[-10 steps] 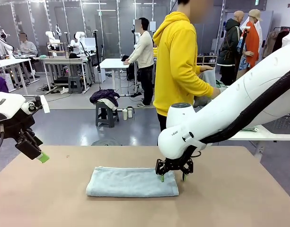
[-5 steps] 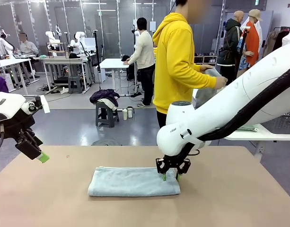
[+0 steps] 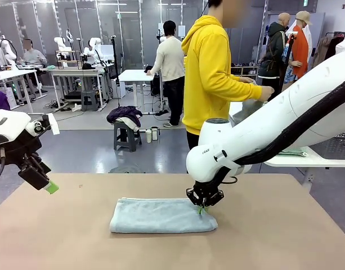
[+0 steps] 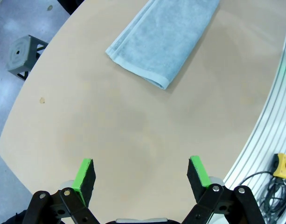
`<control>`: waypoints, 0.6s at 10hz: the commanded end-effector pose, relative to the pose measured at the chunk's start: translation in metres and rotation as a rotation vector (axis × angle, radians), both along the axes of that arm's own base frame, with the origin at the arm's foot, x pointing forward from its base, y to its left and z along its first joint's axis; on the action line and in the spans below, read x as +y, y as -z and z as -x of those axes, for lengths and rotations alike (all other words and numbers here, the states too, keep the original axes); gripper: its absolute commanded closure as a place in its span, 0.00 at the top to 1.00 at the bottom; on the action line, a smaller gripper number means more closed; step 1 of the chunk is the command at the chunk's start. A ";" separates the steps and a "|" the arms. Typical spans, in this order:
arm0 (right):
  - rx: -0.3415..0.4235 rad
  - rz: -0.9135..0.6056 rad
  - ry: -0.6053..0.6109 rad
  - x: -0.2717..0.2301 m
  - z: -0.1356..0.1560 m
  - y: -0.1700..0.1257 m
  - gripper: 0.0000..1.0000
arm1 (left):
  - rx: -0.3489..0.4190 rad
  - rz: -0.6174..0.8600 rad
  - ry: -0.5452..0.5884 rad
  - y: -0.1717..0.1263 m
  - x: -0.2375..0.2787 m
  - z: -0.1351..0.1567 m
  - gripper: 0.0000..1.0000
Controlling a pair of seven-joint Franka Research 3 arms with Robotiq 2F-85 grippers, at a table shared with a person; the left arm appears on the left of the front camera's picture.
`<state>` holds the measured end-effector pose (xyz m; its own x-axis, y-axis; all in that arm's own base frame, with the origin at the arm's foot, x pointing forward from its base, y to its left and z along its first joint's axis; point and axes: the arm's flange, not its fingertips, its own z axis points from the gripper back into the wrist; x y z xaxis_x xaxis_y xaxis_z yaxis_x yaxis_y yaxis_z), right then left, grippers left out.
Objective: Fold the towels and place them in the basket.
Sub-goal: When a person lays out a Towel with hook on the table, fold it in half twice.
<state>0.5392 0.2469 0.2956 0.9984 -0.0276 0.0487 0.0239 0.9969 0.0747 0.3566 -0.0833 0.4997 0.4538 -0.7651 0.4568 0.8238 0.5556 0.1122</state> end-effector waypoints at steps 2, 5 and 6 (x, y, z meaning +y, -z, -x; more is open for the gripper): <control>0.002 0.026 0.004 0.002 0.002 -0.005 0.00 | 0.002 -0.004 -0.019 0.002 -0.001 0.001 1.00; -0.020 0.043 -0.004 0.002 0.003 -0.027 0.00 | 0.002 -0.004 -0.019 0.002 -0.001 0.001 1.00; -0.032 0.069 -0.028 -0.001 0.003 -0.047 0.00 | 0.002 -0.004 -0.019 0.002 -0.001 0.001 1.00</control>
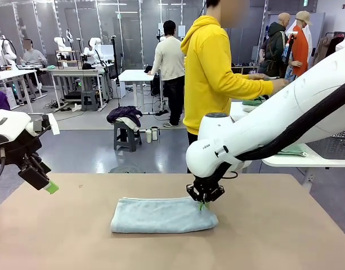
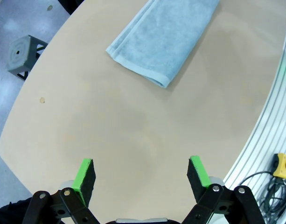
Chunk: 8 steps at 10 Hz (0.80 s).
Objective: Fold the towels and place them in the basket.
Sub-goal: When a person lays out a Towel with hook on the table, fold it in half twice.
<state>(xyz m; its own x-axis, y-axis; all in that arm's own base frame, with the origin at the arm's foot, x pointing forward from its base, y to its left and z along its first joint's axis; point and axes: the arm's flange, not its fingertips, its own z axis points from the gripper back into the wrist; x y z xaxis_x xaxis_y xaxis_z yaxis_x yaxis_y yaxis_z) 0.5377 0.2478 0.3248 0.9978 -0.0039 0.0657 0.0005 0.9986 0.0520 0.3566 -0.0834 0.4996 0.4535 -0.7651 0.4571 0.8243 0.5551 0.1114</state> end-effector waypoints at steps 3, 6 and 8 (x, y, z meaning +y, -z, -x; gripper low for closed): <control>-0.078 0.113 -0.081 0.019 0.011 -0.066 0.00 | 0.001 -0.005 -0.019 0.002 -0.001 0.001 1.00; -0.033 0.038 -0.138 0.076 0.017 -0.088 0.00 | 0.001 -0.005 -0.019 0.002 -0.001 0.001 1.00; -0.002 -0.041 -0.127 0.113 0.019 -0.088 0.00 | 0.001 -0.005 -0.019 0.002 -0.001 0.001 1.00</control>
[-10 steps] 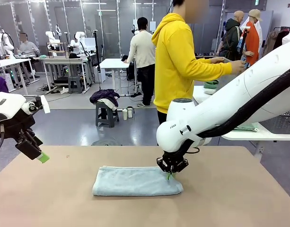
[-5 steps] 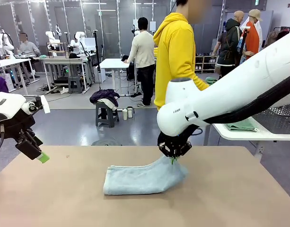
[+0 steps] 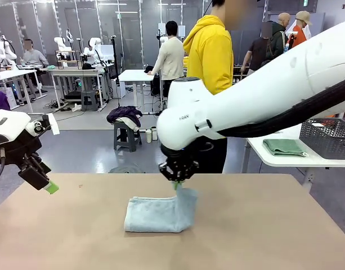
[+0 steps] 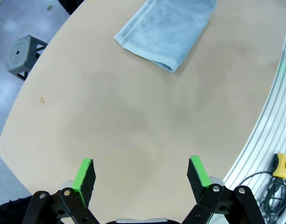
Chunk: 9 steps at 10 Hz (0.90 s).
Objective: Fold the towels and place them in the basket.
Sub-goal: When a person lays out a Towel with hook on the table, fold it in half twice.
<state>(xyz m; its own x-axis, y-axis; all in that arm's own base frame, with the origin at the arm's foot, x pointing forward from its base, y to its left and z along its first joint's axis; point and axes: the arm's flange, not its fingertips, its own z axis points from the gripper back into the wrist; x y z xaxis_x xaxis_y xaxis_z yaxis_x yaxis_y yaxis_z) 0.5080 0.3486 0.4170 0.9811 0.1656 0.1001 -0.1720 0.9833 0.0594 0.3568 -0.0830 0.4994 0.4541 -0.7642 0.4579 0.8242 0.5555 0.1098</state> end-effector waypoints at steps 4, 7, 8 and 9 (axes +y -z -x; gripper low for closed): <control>0.073 -0.090 0.050 0.070 -0.010 0.041 0.00 | 0.000 -0.006 -0.019 0.002 -0.001 0.001 1.00; 0.100 -0.136 0.045 0.095 -0.008 0.062 0.00 | 0.000 -0.006 -0.019 0.002 -0.001 0.001 1.00; 0.082 -0.138 0.058 0.101 -0.007 0.067 0.00 | 0.000 -0.006 -0.019 0.002 -0.001 0.001 1.00; 0.055 -0.142 0.070 0.105 -0.009 0.072 0.00 | 0.000 -0.006 -0.019 0.002 -0.001 0.001 1.00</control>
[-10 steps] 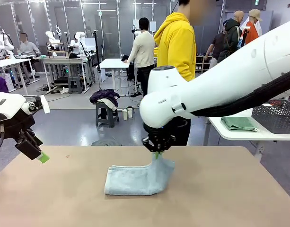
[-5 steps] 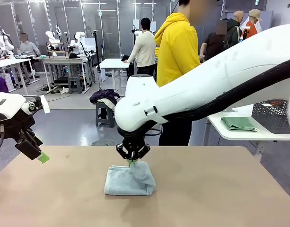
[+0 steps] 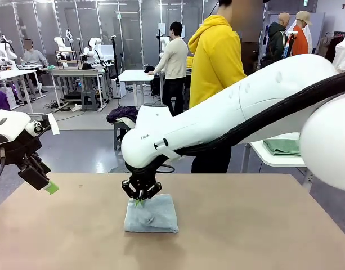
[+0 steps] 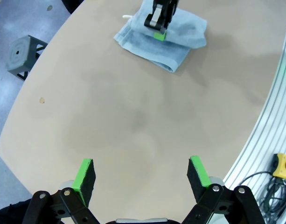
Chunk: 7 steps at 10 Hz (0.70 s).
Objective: Fold the towels and place them in the basket.
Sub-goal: When a person lays out a Towel with hook on the table, fold it in half twice.
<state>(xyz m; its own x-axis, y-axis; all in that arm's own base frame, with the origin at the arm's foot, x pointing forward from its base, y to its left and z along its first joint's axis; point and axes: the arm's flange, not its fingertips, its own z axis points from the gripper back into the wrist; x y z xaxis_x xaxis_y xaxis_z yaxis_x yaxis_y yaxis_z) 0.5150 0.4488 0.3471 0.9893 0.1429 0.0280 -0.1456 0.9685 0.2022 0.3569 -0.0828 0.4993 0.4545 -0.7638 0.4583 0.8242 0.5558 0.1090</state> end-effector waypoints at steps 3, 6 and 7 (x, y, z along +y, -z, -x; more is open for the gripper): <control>-0.054 -0.030 0.057 0.002 -0.002 0.005 0.61 | 0.000 -0.007 -0.019 0.001 -0.002 0.001 1.00; -0.054 -0.042 0.053 -0.002 0.001 0.000 0.67 | 0.000 -0.007 -0.019 0.001 -0.002 0.001 1.00; -0.058 -0.053 0.059 -0.006 0.002 -0.003 1.00 | 0.000 -0.007 -0.019 0.001 -0.002 0.001 1.00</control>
<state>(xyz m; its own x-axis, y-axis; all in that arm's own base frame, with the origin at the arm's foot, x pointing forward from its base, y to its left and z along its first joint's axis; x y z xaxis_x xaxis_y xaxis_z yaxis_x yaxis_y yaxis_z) 0.5228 0.4509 0.3478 0.9900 0.1185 0.0766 -0.1331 0.9646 0.2277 0.3569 -0.0827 0.4993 0.4545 -0.7638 0.4583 0.8241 0.5558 0.1090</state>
